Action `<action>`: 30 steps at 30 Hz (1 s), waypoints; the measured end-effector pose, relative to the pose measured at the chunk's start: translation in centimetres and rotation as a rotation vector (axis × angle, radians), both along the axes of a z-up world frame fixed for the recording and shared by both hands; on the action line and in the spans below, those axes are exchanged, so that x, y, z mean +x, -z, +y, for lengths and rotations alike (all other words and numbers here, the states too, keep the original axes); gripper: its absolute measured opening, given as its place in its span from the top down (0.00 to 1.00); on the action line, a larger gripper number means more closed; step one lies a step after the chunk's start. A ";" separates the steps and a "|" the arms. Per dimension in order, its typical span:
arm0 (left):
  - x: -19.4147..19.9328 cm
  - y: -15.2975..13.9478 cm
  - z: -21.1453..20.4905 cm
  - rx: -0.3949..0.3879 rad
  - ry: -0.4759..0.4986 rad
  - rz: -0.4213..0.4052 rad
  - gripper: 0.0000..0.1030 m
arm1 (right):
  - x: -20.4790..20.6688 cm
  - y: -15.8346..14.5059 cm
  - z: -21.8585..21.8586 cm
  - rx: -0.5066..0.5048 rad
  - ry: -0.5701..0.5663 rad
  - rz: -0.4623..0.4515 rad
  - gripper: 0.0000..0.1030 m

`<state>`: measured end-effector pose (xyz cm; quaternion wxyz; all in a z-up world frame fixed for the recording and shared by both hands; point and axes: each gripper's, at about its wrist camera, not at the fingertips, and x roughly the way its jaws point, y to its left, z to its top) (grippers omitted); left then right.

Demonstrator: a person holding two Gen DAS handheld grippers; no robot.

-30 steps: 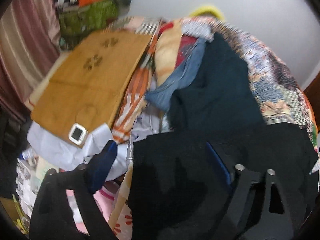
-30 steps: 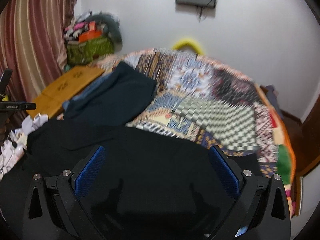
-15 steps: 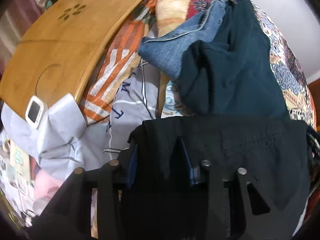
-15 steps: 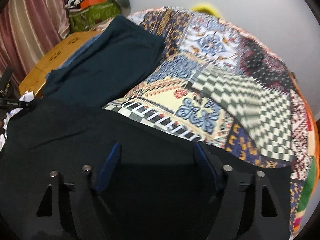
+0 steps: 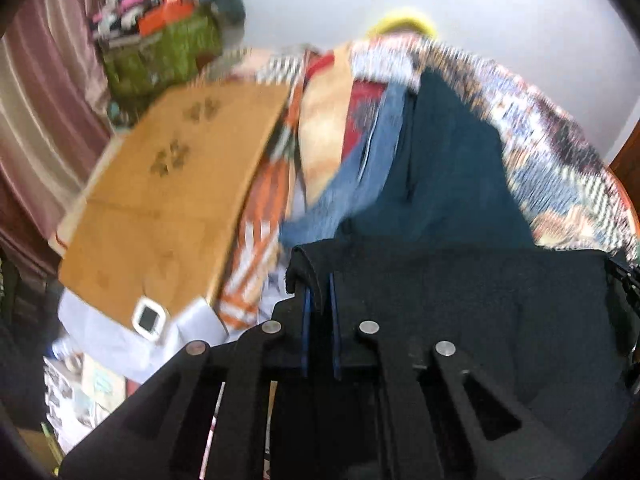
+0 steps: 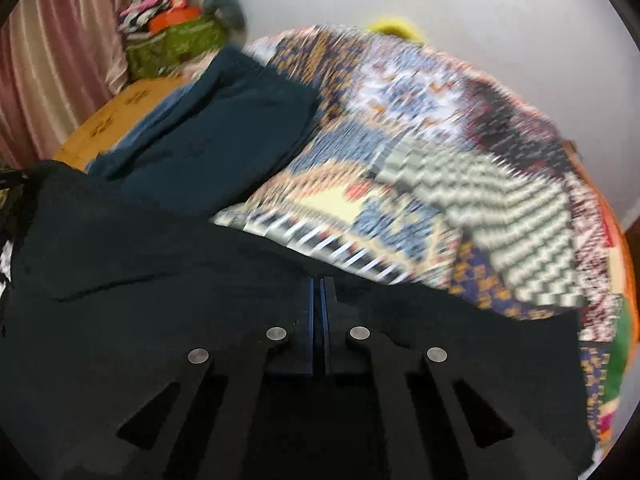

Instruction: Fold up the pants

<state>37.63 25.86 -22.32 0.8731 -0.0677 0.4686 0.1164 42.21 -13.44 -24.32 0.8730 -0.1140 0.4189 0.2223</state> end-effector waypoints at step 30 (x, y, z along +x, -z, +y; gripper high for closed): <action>-15.9 -4.6 -3.8 0.017 0.073 -0.085 0.96 | -16.1 -8.0 -4.6 0.100 -0.063 -0.106 0.97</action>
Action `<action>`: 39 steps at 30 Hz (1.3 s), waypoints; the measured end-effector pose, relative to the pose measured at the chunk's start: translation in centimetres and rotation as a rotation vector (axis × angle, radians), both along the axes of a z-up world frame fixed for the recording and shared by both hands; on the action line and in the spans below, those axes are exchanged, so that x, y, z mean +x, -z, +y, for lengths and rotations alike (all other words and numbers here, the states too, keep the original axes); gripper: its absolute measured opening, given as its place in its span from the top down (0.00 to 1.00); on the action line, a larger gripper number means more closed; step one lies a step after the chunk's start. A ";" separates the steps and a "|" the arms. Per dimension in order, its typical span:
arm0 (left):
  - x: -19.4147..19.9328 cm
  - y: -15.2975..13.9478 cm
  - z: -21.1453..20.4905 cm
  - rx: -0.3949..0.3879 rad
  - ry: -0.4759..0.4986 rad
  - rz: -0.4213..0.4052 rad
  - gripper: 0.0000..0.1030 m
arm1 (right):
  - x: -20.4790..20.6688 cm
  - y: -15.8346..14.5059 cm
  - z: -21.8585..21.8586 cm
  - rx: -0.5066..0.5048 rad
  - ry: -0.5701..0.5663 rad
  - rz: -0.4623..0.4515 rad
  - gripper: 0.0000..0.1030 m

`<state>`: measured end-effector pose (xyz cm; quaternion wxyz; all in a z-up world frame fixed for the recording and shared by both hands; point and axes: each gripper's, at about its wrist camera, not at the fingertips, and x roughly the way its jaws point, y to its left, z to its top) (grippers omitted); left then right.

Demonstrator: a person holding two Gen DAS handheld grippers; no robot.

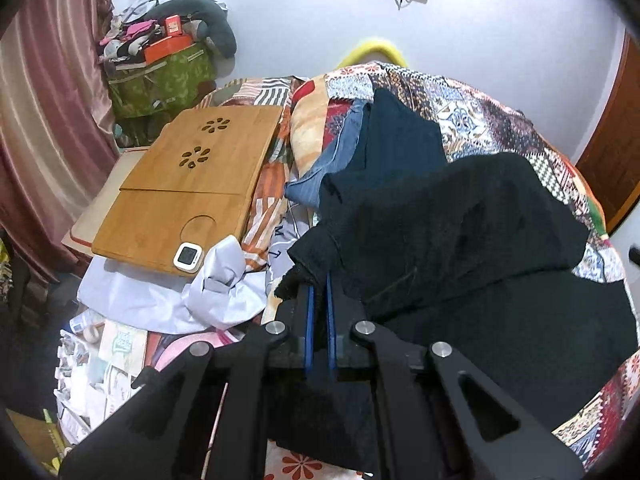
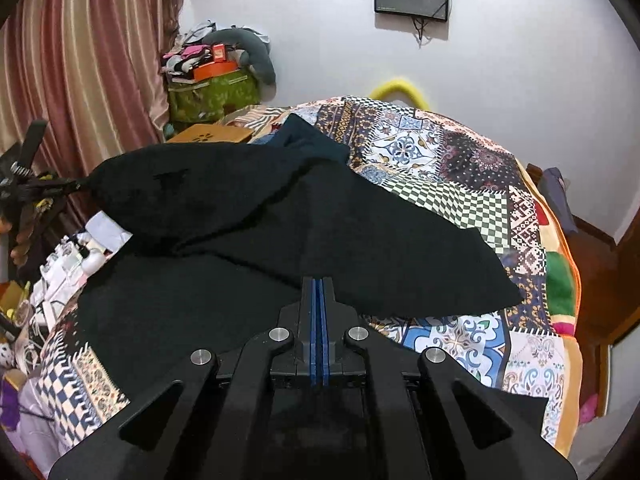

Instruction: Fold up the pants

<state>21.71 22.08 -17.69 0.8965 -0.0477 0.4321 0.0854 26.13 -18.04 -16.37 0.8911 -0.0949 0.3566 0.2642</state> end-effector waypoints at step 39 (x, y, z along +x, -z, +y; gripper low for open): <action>13.4 7.7 3.7 -0.057 -0.072 0.164 0.69 | 19.1 9.9 3.9 -0.219 0.015 0.124 0.94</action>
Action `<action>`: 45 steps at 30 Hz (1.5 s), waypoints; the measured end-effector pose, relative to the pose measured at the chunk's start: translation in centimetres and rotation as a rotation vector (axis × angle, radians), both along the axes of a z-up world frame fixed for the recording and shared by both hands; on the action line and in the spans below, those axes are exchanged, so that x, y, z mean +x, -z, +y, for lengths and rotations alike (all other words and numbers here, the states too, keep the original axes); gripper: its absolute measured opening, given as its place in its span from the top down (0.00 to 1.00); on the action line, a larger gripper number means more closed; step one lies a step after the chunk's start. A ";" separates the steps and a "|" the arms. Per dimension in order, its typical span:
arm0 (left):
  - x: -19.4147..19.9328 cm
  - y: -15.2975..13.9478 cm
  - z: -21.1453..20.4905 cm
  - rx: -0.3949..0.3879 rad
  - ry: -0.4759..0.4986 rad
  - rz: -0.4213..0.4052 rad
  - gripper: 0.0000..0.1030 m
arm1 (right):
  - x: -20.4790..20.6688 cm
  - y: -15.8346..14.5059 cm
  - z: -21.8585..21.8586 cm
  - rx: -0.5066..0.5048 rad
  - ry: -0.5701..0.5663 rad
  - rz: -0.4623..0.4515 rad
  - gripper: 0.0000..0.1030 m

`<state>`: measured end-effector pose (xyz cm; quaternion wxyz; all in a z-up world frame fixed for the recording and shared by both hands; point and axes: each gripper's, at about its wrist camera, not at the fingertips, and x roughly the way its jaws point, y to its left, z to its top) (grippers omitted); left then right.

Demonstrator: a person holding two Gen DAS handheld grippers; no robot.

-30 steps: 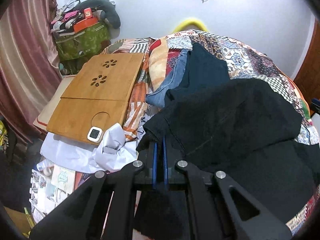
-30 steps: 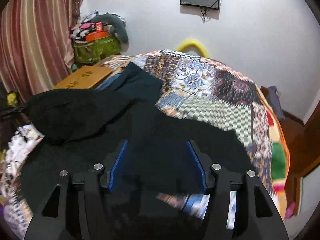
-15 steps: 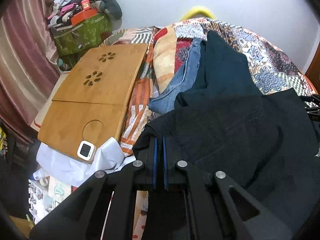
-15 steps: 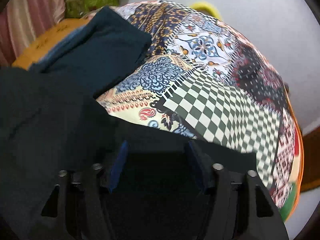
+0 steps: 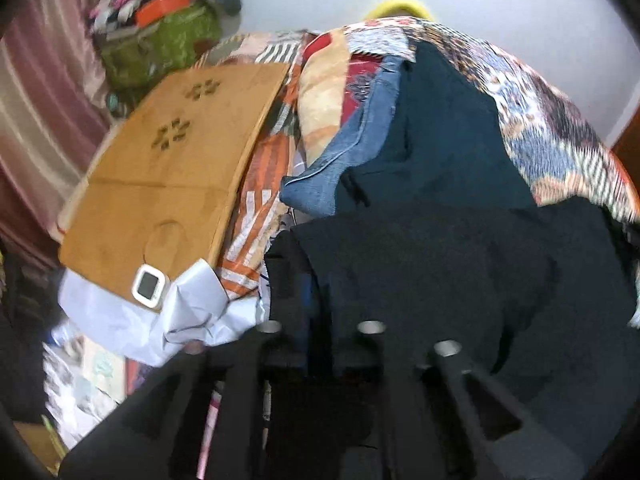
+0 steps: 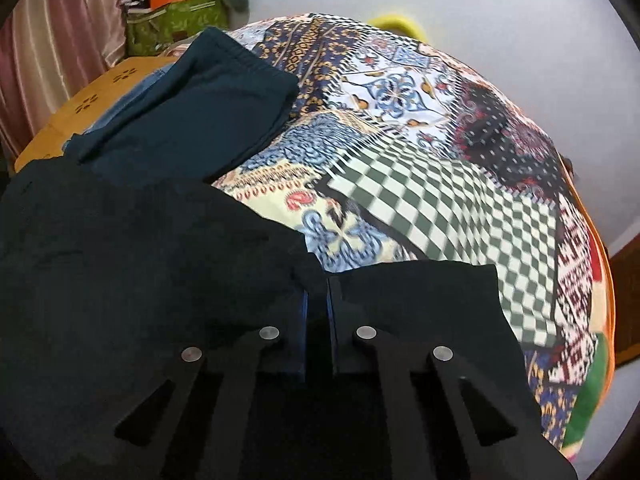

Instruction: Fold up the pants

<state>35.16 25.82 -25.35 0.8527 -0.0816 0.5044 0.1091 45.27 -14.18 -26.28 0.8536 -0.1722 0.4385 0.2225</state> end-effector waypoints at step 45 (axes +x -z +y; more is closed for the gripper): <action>-17.5 -4.3 -1.5 -0.012 0.048 -0.085 0.95 | -24.7 -8.4 -7.4 0.258 0.041 -0.065 0.94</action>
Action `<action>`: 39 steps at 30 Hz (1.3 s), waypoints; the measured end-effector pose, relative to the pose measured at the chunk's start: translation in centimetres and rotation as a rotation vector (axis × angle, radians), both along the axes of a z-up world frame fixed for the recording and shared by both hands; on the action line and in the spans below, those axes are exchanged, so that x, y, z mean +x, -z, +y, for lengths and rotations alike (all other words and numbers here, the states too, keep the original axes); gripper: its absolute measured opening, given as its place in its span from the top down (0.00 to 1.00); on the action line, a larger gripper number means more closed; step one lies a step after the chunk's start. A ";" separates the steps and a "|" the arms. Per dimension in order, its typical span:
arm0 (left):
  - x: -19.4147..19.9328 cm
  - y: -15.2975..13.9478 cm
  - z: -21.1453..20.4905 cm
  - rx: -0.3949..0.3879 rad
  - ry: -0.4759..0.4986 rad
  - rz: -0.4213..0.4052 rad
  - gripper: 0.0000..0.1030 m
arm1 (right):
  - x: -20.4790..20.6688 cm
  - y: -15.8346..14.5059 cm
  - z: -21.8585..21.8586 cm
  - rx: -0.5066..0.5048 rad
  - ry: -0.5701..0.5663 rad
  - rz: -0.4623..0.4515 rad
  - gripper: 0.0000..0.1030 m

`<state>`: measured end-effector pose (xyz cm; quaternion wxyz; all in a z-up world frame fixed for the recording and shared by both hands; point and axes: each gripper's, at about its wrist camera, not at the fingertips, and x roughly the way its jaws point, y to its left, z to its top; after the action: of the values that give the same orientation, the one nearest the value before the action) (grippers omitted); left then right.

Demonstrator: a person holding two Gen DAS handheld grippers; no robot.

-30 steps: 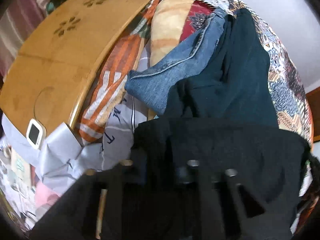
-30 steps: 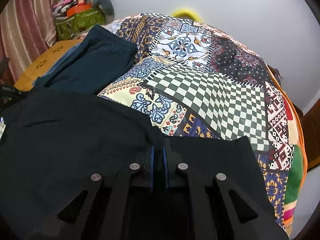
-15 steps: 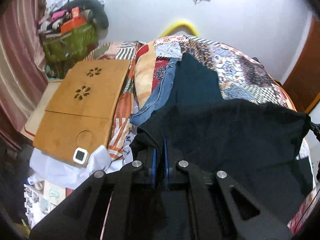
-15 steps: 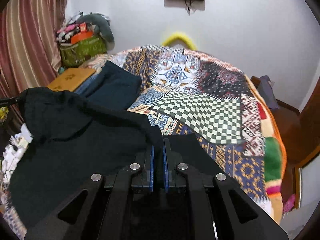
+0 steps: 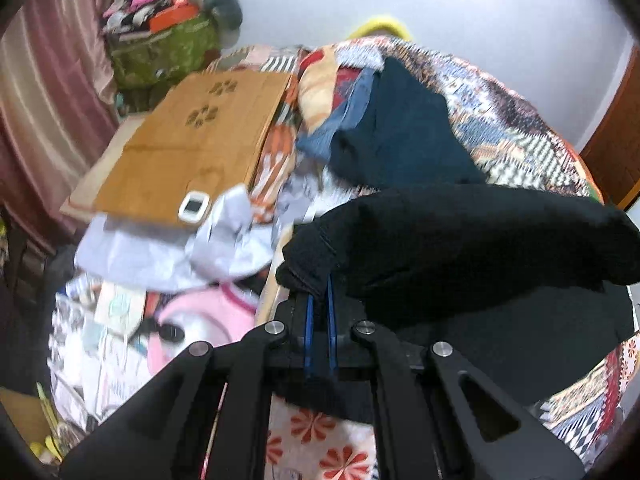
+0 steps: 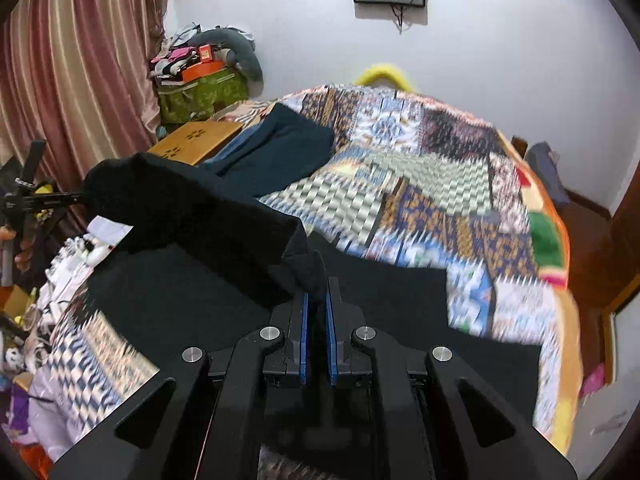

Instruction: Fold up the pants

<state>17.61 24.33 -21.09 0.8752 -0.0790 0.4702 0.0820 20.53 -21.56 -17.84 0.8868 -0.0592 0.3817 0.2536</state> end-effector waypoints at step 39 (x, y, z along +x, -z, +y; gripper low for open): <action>4.3 -1.0 -8.4 0.018 0.091 -0.043 0.17 | 7.5 2.1 4.9 -0.068 -0.046 0.176 0.50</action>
<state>21.94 15.92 -20.10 0.8886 -0.0512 0.4535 0.0448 28.02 -16.63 -19.94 0.8414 -0.0754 0.4650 0.2649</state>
